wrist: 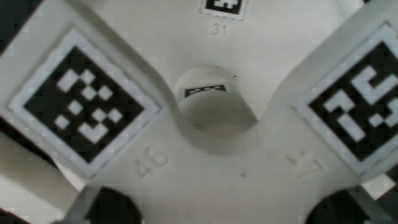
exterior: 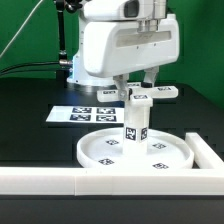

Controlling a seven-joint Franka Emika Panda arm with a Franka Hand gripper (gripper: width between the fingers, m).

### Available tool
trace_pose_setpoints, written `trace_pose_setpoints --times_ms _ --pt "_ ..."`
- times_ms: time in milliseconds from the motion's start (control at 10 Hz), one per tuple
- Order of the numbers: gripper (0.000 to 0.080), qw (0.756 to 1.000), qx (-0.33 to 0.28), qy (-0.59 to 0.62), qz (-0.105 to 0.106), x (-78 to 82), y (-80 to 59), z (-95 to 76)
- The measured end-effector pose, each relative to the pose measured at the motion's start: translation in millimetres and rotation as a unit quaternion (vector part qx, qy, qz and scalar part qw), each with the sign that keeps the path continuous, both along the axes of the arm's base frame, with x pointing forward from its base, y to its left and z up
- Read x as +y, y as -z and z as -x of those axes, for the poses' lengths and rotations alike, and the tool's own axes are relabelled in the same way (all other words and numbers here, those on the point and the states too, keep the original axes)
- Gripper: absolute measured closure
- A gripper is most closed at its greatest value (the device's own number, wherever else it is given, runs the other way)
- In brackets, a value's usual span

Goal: Assemble round table

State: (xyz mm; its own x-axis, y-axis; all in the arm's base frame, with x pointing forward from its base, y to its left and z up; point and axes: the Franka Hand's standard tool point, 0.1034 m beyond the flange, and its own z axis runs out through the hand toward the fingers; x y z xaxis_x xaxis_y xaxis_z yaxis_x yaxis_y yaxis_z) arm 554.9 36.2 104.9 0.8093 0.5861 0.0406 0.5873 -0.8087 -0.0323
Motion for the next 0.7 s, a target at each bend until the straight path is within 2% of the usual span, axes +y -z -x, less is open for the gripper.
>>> trace_pose_setpoints --times_ms 300,700 --pt "0.0357 0.990 -0.002 0.139 -0.002 2.1 -0.3 -2.3" --pt "0.0357 0.967 0.004 0.253 -0.006 2.0 0.2 -2.1"
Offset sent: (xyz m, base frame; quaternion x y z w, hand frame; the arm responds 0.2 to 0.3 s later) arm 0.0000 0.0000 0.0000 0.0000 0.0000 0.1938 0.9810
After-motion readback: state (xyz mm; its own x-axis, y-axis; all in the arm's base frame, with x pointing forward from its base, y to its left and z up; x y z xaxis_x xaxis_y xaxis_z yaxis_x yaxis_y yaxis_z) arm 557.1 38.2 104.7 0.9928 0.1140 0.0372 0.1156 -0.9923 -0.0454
